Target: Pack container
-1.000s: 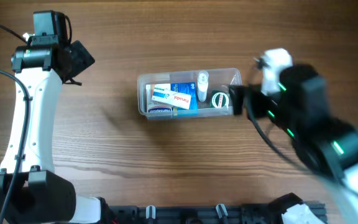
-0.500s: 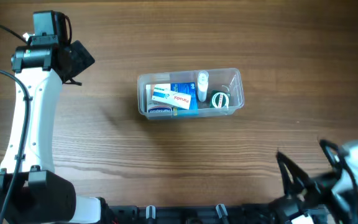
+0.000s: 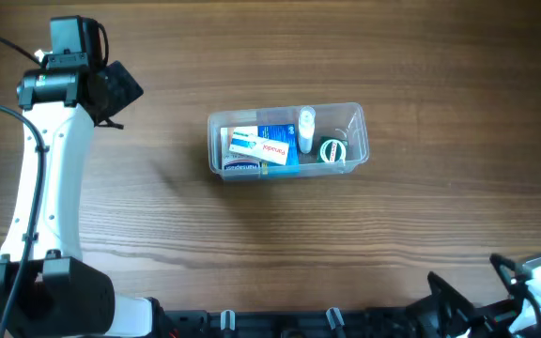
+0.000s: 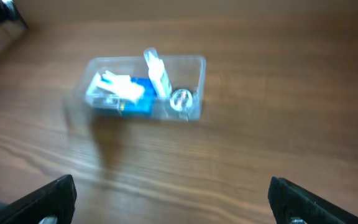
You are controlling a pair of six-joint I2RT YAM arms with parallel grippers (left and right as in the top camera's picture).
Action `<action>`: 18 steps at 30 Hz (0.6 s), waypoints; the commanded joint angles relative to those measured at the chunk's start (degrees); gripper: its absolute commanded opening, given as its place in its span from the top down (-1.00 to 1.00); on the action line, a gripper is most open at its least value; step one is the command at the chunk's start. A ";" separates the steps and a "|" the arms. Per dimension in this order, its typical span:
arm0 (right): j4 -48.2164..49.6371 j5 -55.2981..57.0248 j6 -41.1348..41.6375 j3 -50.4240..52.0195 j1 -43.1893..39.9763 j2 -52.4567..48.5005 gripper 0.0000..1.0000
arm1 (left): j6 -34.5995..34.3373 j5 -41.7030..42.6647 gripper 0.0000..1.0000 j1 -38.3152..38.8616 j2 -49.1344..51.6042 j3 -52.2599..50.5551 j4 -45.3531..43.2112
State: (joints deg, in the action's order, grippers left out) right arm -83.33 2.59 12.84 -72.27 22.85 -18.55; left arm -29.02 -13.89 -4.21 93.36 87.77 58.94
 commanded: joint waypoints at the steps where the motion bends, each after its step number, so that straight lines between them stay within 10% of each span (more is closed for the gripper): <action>1: -2.40 -0.07 2.38 -0.37 0.02 0.66 -0.99 | 0.24 -0.72 -0.99 -0.15 -0.26 0.63 -0.15; 18: 24.35 5.51 -10.03 7.96 -2.40 3.37 -0.99 | 0.24 -0.72 -0.99 -0.15 -0.26 0.63 -0.15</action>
State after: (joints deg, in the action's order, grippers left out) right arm -64.88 6.72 8.88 -69.06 22.37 -17.85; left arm -29.02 -13.89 -4.21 93.36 87.77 58.94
